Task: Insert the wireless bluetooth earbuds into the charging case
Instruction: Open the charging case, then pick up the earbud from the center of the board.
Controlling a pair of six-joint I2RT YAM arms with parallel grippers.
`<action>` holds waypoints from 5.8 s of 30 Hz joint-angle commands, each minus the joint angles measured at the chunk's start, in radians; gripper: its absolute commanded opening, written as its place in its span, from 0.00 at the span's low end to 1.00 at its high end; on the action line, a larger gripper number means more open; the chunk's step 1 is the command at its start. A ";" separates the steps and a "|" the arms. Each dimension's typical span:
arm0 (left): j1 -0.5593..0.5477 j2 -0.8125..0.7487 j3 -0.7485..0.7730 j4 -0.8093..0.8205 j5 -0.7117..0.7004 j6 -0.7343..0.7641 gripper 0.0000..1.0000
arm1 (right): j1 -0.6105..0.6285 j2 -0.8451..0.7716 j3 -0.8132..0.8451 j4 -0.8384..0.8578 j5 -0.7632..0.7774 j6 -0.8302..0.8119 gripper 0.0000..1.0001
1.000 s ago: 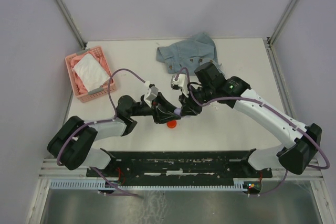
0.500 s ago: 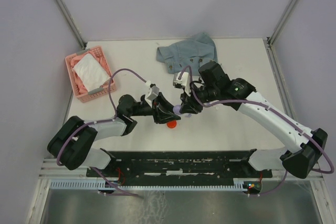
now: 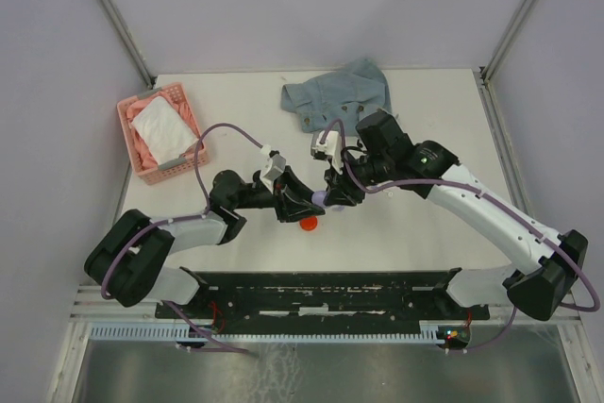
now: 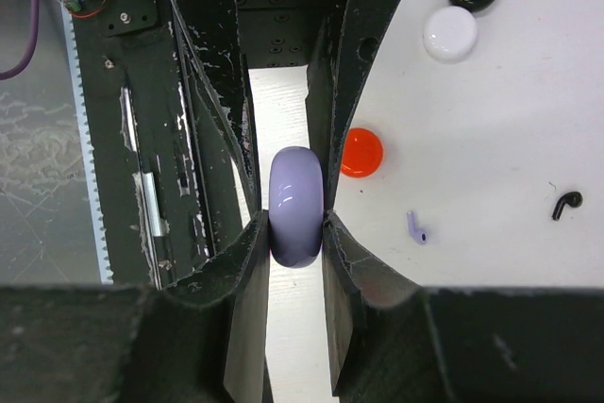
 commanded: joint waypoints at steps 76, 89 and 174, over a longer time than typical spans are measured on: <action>-0.061 -0.248 -0.079 -0.215 -0.263 0.276 0.03 | -0.003 -0.095 -0.097 0.190 0.027 0.076 0.73; -0.061 -0.227 -0.061 -0.155 -0.227 0.196 0.03 | -0.003 -0.049 -0.116 0.217 0.027 0.078 0.74; 0.010 -0.377 -0.259 -0.311 -0.695 0.321 0.03 | 0.010 0.464 -0.252 0.426 0.823 0.683 0.70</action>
